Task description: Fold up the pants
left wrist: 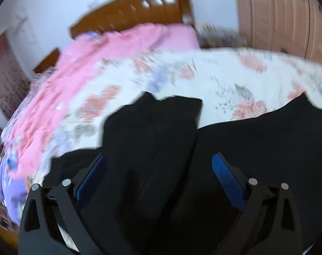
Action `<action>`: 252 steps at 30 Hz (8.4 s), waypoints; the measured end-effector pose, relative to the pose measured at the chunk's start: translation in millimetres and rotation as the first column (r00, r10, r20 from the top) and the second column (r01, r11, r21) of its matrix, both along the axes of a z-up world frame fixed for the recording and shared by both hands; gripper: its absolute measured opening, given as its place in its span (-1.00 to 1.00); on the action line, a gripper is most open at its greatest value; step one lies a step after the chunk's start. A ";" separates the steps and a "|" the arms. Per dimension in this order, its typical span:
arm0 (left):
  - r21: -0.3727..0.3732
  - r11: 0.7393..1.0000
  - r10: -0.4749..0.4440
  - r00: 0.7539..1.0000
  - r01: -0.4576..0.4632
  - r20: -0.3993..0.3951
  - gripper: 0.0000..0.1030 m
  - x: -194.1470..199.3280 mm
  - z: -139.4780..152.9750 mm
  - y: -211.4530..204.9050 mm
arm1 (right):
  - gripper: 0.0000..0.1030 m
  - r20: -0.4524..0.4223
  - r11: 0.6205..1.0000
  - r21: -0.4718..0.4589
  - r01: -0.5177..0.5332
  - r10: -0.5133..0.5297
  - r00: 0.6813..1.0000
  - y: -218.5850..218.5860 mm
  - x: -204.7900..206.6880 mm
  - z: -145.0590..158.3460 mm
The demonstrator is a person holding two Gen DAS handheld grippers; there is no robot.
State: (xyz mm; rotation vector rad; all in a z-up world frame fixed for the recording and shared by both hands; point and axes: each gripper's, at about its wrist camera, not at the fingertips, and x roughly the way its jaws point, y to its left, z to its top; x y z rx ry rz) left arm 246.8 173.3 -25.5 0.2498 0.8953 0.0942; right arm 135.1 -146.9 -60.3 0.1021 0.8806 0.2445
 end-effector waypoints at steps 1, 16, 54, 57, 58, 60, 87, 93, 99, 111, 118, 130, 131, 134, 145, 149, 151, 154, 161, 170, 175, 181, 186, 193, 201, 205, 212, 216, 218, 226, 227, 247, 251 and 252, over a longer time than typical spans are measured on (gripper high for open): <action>0.029 1.000 -0.006 1.000 0.006 -0.022 0.89 15.7 -7.1 -5.7 | 0.71 0.000 1.000 0.003 0.000 0.000 1.000 -0.4 0.2 0.0; -0.297 0.951 0.118 0.990 -0.090 0.077 -0.73 24.1 -2.2 43.7 | 0.71 0.003 0.998 0.063 0.002 -0.002 1.000 -7.4 -2.0 1.0; -0.755 0.615 0.538 0.821 -0.228 0.190 -0.67 -143.4 -20.9 296.3 | 0.52 0.098 0.682 -0.134 -0.719 0.731 0.675 259.6 -47.4 54.6; -0.703 0.620 0.548 0.833 -0.349 0.069 -0.46 -130.0 -49.4 296.8 | 0.39 0.010 0.626 -0.092 -0.774 0.778 0.628 303.3 -36.1 35.6; -0.712 0.598 0.555 0.831 -0.368 0.037 -0.29 -129.6 -59.9 299.8 | 0.30 -0.015 0.607 -0.092 -0.789 0.792 0.611 314.6 -36.5 30.0; -0.759 0.555 0.564 0.824 -0.340 0.043 -0.16 -137.5 -62.2 306.8 | 0.24 -0.036 0.570 -0.111 -0.814 0.817 0.576 335.4 -40.8 22.5; -0.787 0.606 0.450 0.866 -0.117 0.218 -0.90 -133.6 37.3 294.1 | -0.83 0.017 0.532 -0.055 -0.845 0.847 0.532 404.9 -21.3 33.9; -0.779 0.618 0.436 0.872 -0.111 0.222 -0.90 -127.2 47.2 289.3 | -0.61 0.043 0.529 -0.237 -0.815 0.843 0.535 421.0 -45.4 30.4; -0.779 0.614 0.453 0.865 -0.126 0.217 -0.90 -133.8 44.0 292.2 | -0.85 0.086 0.504 -0.475 -0.721 0.842 0.533 431.0 -69.1 22.4; -0.659 0.644 0.539 0.842 -0.388 0.031 -0.90 -133.4 -40.4 318.7 | -0.87 -0.021 0.507 -0.240 -0.828 0.850 0.527 426.1 -60.1 2.2; -0.580 0.623 0.650 0.760 -0.525 0.011 0.18 -147.3 -47.1 327.2 | 0.63 -0.004 0.429 -0.224 -0.875 0.897 0.441 425.0 -85.8 11.1; -0.462 0.856 0.276 0.961 -0.233 0.025 0.30 -83.9 -25.0 245.1 | 0.38 -0.146 0.535 0.127 -0.835 0.843 0.518 398.2 78.2 3.9; -0.437 0.864 0.279 0.960 -0.251 0.000 0.30 -75.9 -31.5 243.0 | 0.20 -0.142 0.547 0.164 -0.821 0.837 0.529 396.4 93.5 3.5; -0.399 0.872 0.302 0.953 -0.284 -0.019 0.34 -66.1 -32.4 237.9 | 0.12 -0.150 0.602 0.207 -0.771 0.799 0.583 389.8 115.6 22.4; -0.333 0.893 0.362 0.922 -0.302 0.135 0.64 -98.4 -29.4 219.6 | -0.01 -0.097 0.439 0.031 -0.898 0.895 0.435 446.3 143.1 25.6; -0.350 0.890 0.363 0.920 -0.294 0.151 0.65 -104.3 -31.4 219.7 | -0.06 -0.119 0.413 -0.031 -0.910 0.903 0.414 454.5 144.0 12.7; -0.339 0.895 0.357 0.922 -0.290 0.154 0.68 -105.0 -33.0 218.9 | -0.16 -0.128 0.409 -0.010 -0.912 0.904 0.407 456.6 149.4 6.4; -0.308 0.910 0.337 0.929 -0.279 0.154 0.76 -101.9 -36.1 214.1 | -0.36 -0.124 0.399 -0.014 -0.917 0.909 0.398 456.6 147.5 0.5; -0.228 0.933 0.319 0.933 -0.278 0.169 0.79 -99.4 -34.2 202.4 | -0.89 0.001 0.416 -0.103 -0.903 0.908 0.419 443.9 133.9 32.3; -0.127 0.942 0.324 0.941 -0.311 0.100 0.85 -79.1 -50.1 195.9 | 0.50 -0.083 0.550 -0.098 -0.830 0.826 0.557 440.6 159.1 6.3; -0.174 0.933 0.334 0.939 -0.315 0.088 0.85 -84.8 -49.8 201.8 | 0.48 0.004 0.568 -0.089 -0.818 0.822 0.570 413.9 140.4 34.7; -0.156 0.927 0.357 0.930 -0.341 0.090 0.85 -83.8 -54.6 197.6 | 0.51 -0.100 0.513 -0.226 -0.828 0.833 0.544 400.6 105.1 6.4; -0.147 0.926 0.362 0.927 -0.347 0.093 0.87 -84.2 -57.7 195.6 | 0.50 -0.069 0.551 -0.249 -0.797 0.810 0.582 393.0 103.0 1.6; -0.138 0.916 0.389 0.918 -0.376 0.082 0.85 -86.0 -54.6 191.9 | 0.69 0.022 0.688 -0.210 -0.695 0.714 0.700 309.0 70.1 43.6; -0.182 0.964 0.218 0.967 -0.193 0.134 0.87 -82.1 -13.6 122.1 | 0.70 -0.027 0.889 -0.145 -0.434 0.435 0.900 172.5 83.8 24.0; -0.184 0.970 0.168 0.985 -0.161 0.024 0.87 -42.7 -32.0 99.4 | 0.70 -0.083 0.913 -0.135 -0.386 0.378 0.922 150.3 104.6 9.9; -0.270 0.939 0.206 0.977 -0.212 -0.051 0.97 -27.0 -59.3 123.5 | 0.72 -0.054 0.891 -0.205 -0.406 0.404 0.913 140.4 107.2 -5.7; -0.196 0.953 0.227 0.972 -0.233 -0.054 0.97 -28.9 -54.0 114.8 | 0.72 -0.086 0.893 -0.263 -0.365 0.355 0.931 134.2 92.5 1.0; -0.170 0.946 0.275 0.961 -0.276 -0.031 0.95 -39.7 -42.4 111.1 | 0.73 -0.069 0.902 -0.266 -0.339 0.333 0.940 121.1 77.4 5.1; -0.223 0.939 0.264 0.964 -0.263 -0.025 0.97 -51.9 -58.3 114.0 | 0.79 -0.113 0.900 -0.282 -0.332 0.312 0.943 79.4 54.6 -3.8; -0.194 0.939 0.284 0.958 -0.285 -0.038 0.97 -50.9 -55.4 110.9 | 0.79 -0.113 0.898 -0.304 -0.319 0.299 0.948 75.4 48.3 -0.2; -0.217 0.963 -0.171 0.985 0.161 -0.031 0.97 -71.7 -60.4 -82.4 | 0.79 -0.077 0.978 -0.187 -0.089 0.075 0.994 -95.5 -64.3 -13.2; -0.200 0.974 -0.119 0.992 0.109 -0.040 0.97 -75.1 -56.8 -82.6 | 0.78 -0.069 0.975 -0.216 -0.058 0.044 0.997 -92.1 -70.9 -8.0; -0.187 0.978 -0.096 0.995 0.087 -0.039 0.94 -81.1 -49.3 -86.6 | 0.78 -0.056 0.969 -0.244 -0.044 0.032 0.998 -90.2 -73.7 -4.0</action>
